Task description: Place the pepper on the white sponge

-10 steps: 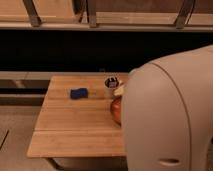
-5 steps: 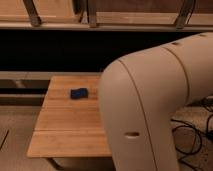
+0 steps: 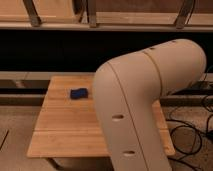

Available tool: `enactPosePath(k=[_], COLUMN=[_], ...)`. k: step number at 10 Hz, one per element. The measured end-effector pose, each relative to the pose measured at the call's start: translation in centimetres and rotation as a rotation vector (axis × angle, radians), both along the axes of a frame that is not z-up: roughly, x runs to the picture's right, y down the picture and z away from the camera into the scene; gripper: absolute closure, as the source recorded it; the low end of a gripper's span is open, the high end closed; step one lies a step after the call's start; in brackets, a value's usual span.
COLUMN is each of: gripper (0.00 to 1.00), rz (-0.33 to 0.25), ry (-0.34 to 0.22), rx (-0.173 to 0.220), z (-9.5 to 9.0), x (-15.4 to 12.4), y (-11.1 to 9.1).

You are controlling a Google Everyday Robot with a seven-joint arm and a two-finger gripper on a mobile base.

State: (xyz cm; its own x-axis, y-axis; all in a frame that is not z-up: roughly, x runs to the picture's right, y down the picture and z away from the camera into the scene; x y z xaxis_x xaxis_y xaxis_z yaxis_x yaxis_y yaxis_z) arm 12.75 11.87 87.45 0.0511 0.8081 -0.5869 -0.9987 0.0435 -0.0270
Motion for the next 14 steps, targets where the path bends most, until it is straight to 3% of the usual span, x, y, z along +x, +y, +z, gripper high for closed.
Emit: enactPosePath(k=[1,6,11,14], gripper=[0.2,0.24,0.75,0.99], rz=[-0.017,-0.025,-0.006,0.008], ry=[0.005,0.001,0.0,0.005], rx=[-0.046,-0.083,-0.127,-0.122], z=[0.6,2.6,3.8,4.1], x=[0.3,0.5,1.0,1.4], y=[1.3,1.1,1.9,1.4])
